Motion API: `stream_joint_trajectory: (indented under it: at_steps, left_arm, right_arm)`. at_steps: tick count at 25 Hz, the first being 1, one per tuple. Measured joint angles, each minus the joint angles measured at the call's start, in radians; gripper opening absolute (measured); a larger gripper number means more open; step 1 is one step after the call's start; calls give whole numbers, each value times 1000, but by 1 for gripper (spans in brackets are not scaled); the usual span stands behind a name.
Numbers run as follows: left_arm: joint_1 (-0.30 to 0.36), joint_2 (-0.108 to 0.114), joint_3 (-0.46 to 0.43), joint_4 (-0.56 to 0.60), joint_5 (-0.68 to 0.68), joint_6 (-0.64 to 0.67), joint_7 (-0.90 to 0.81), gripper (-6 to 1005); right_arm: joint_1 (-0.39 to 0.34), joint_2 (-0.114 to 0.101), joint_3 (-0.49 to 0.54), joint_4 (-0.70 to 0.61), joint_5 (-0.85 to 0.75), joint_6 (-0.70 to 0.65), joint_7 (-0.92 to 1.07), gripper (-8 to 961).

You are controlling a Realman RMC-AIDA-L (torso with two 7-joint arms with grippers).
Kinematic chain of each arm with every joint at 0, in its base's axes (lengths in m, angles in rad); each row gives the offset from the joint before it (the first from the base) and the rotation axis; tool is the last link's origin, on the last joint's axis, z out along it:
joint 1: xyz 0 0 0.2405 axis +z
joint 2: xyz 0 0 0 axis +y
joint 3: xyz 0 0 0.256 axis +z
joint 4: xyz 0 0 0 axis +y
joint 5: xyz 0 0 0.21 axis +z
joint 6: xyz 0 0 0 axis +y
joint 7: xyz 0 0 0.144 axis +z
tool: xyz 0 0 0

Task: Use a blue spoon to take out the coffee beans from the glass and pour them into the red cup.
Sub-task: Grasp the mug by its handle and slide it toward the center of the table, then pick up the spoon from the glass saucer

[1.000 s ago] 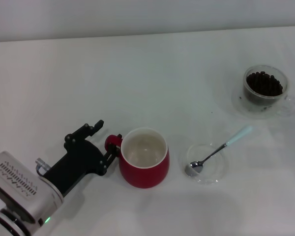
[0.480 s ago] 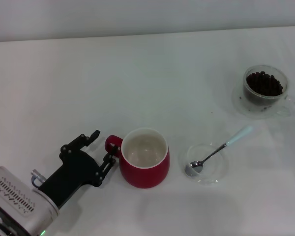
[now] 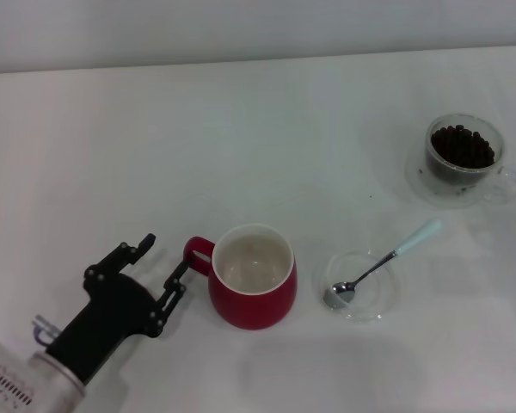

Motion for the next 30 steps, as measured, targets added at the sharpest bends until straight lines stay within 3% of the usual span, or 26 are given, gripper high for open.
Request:
stream_joint_trajectory:
  at_steps: [11, 17, 21, 30]
  left_arm:
    - [85, 4, -11, -11, -61, 132, 0, 516]
    - [116, 5, -15, -29, -165, 189, -7, 515]
    - [115, 5, -15, -35, -248, 201, -9, 515]
    - [70, 6, -18, -74, -362, 266, -10, 515]
  right_arm:
    - [-19, -1, -26, -5, -11, 13, -3, 839]
    - [-51, -2, -27, -2, -13, 26, 47, 839]
    - [-74, -5, -52, -22, -18, 22, 165, 838]
    - [-138, -19, -276, -213, -20, -69, 618, 837]
